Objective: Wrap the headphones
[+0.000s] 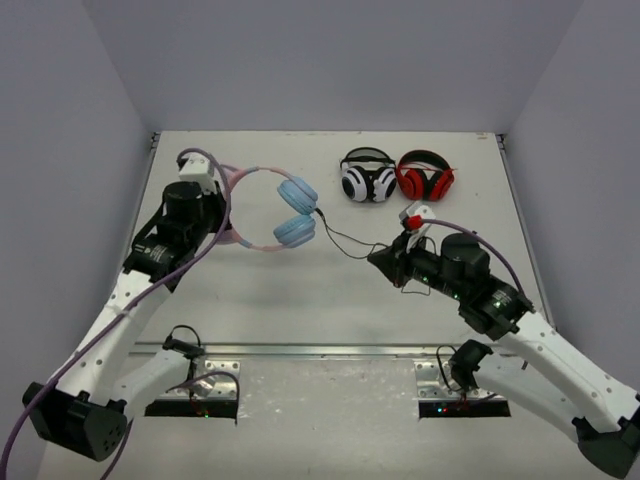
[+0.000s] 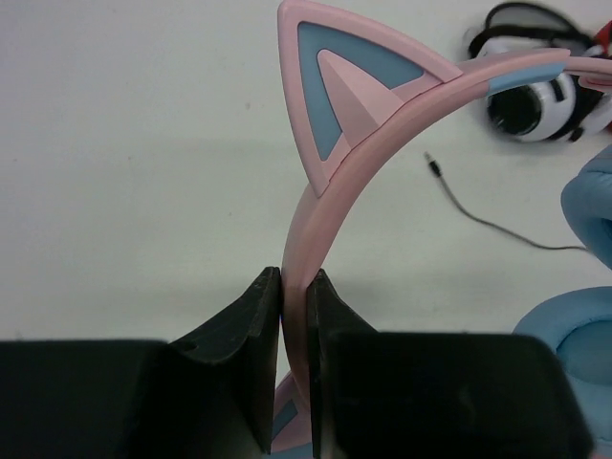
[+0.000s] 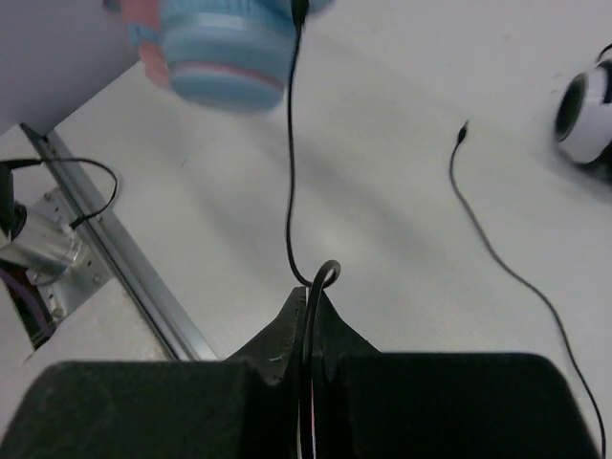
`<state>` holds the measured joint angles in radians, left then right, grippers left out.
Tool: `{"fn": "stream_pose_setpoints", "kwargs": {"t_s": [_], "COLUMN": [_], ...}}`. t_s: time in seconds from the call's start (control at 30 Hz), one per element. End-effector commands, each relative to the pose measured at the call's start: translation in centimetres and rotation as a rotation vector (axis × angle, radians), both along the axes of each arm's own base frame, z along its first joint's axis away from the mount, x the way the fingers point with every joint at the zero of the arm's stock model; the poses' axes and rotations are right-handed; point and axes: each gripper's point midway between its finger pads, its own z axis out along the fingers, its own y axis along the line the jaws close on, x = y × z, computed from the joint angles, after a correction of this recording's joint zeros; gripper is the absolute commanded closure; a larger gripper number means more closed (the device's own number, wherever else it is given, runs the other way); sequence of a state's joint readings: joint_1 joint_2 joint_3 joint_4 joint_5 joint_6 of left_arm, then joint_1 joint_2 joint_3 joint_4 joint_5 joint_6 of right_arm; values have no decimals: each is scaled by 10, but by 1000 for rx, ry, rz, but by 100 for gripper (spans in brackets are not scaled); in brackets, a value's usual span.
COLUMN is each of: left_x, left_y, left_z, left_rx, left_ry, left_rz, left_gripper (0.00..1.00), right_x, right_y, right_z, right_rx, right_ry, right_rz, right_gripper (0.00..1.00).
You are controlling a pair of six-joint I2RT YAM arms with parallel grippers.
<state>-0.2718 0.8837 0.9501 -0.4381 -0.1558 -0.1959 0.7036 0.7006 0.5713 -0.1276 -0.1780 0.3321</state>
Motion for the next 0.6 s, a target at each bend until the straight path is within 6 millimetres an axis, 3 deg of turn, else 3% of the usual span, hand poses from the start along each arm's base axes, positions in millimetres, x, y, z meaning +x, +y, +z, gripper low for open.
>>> {"fn": "stream_pose_setpoints", "kwargs": {"t_s": [0.0,0.1,0.17,0.2,0.23,0.33,0.57], "left_x": [18,18,14,8,4,-19,-67], "left_y": [0,-30,-52,-73,-85,-127,-182], "left_z": [-3,-34,-46,-57,-61,-75,-81], "left_rx": [63,79,89,98,96,153,194], "left_ry": [-23,65,110,147,163,198,190], "left_rz": [-7,-133,-222,-294,-345,-478,-721], "left_gripper": [100,100,100,100,100,100,100], "right_x": [20,29,31,33,32,32,36], "right_y": [-34,-37,-28,-24,-18,1,11], "right_z": [51,84,85,101,102,94,66], "right_rx": [-134,-202,-252,-245,-249,-289,-345], "right_ry": [-119,-159,-147,-171,-168,-129,-98], "right_rz": [-152,-157,-97,-85,-48,60,110], "right_gripper": [99,99,99,99,99,99,99]}}
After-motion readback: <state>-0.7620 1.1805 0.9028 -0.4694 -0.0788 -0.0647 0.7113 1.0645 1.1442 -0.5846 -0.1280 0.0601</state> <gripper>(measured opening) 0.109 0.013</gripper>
